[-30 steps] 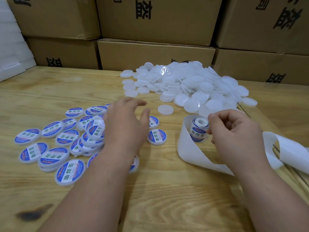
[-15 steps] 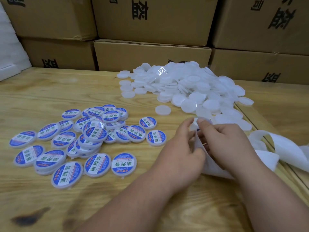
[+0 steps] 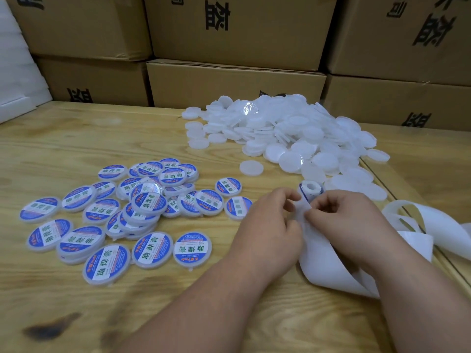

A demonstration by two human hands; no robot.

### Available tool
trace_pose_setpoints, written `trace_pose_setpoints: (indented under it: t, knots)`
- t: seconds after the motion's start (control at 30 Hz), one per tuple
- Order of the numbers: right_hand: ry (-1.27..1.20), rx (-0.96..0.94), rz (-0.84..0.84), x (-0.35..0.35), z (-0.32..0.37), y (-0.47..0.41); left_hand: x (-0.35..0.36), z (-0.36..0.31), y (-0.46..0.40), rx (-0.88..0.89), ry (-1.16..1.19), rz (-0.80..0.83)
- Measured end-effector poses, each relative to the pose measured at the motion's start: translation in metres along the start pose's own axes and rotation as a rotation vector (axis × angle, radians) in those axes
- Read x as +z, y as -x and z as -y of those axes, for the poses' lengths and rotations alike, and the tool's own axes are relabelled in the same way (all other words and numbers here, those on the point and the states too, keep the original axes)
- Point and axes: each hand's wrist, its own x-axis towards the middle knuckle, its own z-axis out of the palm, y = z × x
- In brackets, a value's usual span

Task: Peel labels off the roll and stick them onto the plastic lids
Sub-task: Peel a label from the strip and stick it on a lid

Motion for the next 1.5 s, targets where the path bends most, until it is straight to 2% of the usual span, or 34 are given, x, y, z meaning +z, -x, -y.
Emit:
trace_pose_setpoints:
  t: [0.1,0.27,0.6,0.77,0.87,1.03,1.2,1.3,1.4,1.5]
  knots:
    - [0.011,0.006,0.045,0.0,0.0,0.0,-0.001,0.006,-0.016,-0.001,-0.214,-0.051]
    - [0.048,0.01,0.103,-0.003,0.002,0.001,0.002,0.012,-0.046,-0.011,-0.398,-0.127]
    - [0.052,0.059,0.069,-0.001,0.011,0.004,-0.006,0.027,-0.112,-0.261,-0.659,-0.308]
    - [-0.02,0.066,0.047,-0.001,0.012,0.004,-0.005,0.031,-0.119,-0.283,-0.781,-0.304]
    - [-0.004,0.048,0.031,0.001,0.007,0.001,-0.007,0.031,-0.116,-0.217,-0.686,-0.333]
    - [0.045,-0.048,0.035,0.007,-0.001,-0.003,-0.013,0.025,-0.097,-0.088,-0.255,-0.367]
    - [0.066,-0.08,0.01,0.008,-0.007,-0.007,-0.016,0.008,-0.055,0.073,0.034,-0.38]
    - [0.058,-0.089,0.028,0.008,-0.006,-0.006,-0.021,0.005,-0.022,0.028,0.193,-0.403]
    - [0.048,-0.107,0.055,0.009,-0.007,-0.005,-0.024,0.01,-0.004,-0.051,0.373,-0.343]
    - [0.019,-0.119,0.098,0.009,-0.007,-0.004,-0.028,0.008,-0.005,-0.023,0.37,-0.289]
